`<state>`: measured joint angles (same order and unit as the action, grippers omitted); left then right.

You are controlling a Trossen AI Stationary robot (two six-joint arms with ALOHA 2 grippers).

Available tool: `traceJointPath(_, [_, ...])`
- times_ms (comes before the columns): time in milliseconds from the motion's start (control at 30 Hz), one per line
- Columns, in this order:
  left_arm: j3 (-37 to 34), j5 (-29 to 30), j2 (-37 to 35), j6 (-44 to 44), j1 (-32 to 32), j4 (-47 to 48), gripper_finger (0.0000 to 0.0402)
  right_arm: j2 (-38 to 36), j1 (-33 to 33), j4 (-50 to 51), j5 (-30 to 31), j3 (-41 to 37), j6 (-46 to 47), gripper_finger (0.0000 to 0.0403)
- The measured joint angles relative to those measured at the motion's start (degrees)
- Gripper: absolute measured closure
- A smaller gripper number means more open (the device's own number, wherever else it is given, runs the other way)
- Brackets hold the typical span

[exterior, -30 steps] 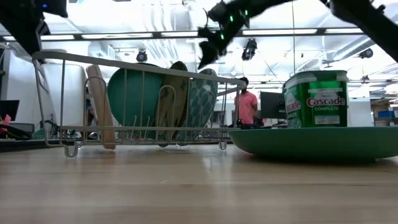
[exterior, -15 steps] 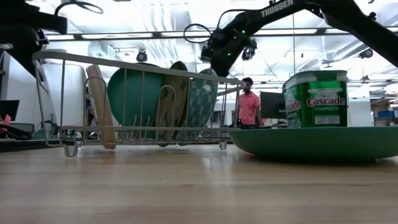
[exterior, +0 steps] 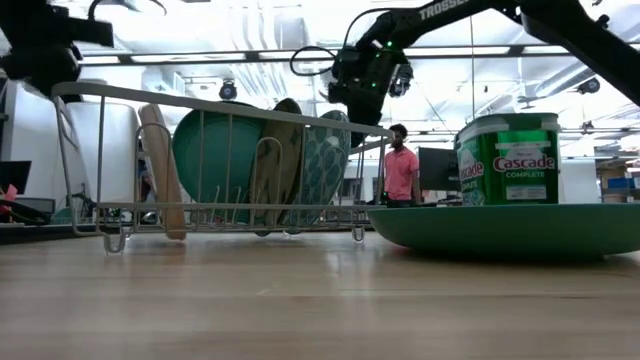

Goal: Sort dishes
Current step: Adjust the dish rack

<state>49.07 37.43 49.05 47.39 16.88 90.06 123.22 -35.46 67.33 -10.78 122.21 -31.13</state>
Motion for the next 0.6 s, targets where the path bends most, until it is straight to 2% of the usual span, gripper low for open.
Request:
traceJointPath(100, [3.43, -5.23, -0.73, -2.70, 0.16, -1.24, 0.0401, -1.42, -0.32, -0.03, 0.36, 0.00, 0.19, 0.0403])
traceJointPath(167, [4.85, -9.84, -1.91, -5.44, 0.23, -5.42, 0.0401, -2.18, -0.39, -0.07, 0.39, 0.00, 0.16, 0.0403])
traceJointPath(333, [1.55, -17.73, -6.16, -11.13, 0.23, -17.39, 0.0401, -3.54, -0.28, -0.30, 0.23, 0.00, -0.43, 0.0403])
traceJointPath(600, [-4.86, -19.09, -6.82, -6.83, 0.29, -18.01, 0.0402, -3.61, -0.28, -0.24, 0.21, -0.33, -0.95, 0.0403])
